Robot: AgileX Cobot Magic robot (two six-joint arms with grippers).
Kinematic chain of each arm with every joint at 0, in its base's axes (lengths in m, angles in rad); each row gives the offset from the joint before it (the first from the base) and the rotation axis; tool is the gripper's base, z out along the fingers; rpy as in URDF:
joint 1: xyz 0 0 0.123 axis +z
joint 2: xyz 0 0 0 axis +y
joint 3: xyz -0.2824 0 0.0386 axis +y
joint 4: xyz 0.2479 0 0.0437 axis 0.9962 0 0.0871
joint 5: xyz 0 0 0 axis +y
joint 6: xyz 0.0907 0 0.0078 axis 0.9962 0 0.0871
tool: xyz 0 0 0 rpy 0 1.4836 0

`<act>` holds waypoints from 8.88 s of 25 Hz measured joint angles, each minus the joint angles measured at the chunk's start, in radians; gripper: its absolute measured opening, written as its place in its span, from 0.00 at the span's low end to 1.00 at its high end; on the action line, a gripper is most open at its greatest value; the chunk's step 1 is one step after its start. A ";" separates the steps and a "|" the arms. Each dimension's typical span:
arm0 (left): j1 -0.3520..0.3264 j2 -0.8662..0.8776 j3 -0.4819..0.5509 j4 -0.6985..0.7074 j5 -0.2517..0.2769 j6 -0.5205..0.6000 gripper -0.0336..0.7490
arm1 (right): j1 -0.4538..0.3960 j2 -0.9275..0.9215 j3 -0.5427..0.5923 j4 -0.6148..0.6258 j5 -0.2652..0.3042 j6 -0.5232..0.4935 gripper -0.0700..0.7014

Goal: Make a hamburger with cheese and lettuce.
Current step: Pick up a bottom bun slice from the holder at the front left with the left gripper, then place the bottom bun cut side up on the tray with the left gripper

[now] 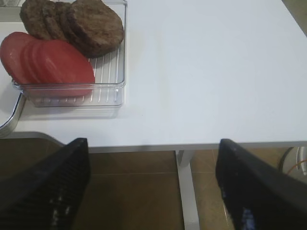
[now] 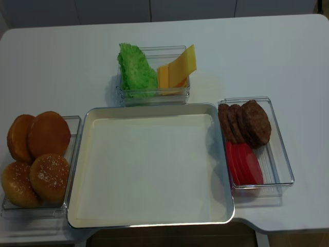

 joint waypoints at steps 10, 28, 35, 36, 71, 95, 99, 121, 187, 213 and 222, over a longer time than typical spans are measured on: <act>0.000 0.000 0.000 0.000 0.000 0.000 0.73 | 0.000 0.000 0.000 0.000 0.000 0.000 0.90; 0.000 0.043 -0.162 0.000 0.052 -0.002 0.73 | 0.000 0.000 0.000 0.000 0.000 0.000 0.90; 0.000 0.304 -0.348 0.080 0.065 -0.022 0.73 | 0.000 0.000 0.000 0.000 0.000 0.000 0.90; 0.000 0.333 -0.360 0.091 0.063 -0.025 0.73 | 0.000 0.000 0.000 0.000 0.000 0.000 0.90; 0.205 1.534 -0.813 0.110 -0.121 -0.112 0.69 | 0.000 0.000 0.000 0.000 0.000 -0.002 0.79; 0.300 1.641 -0.814 0.038 -0.148 0.226 0.67 | 0.005 0.000 0.000 0.000 0.000 -0.002 0.70; 0.300 1.641 -0.814 0.040 -0.129 0.213 0.67 | 0.005 0.000 0.000 0.000 0.000 -0.002 0.70; 0.301 1.689 -0.814 -0.044 -0.111 0.287 0.54 | 0.005 0.000 0.000 0.000 0.000 -0.002 0.65; 0.271 1.501 -0.983 -0.086 -0.007 0.288 0.20 | 0.005 0.000 0.000 0.000 -0.002 -0.002 0.62; -0.781 1.483 -0.994 0.629 0.060 -0.142 0.20 | 0.005 0.000 0.000 0.000 -0.002 -0.002 0.62; -0.980 1.700 -0.994 0.777 0.051 -0.296 0.20 | 0.005 0.000 0.000 0.000 -0.002 -0.002 0.62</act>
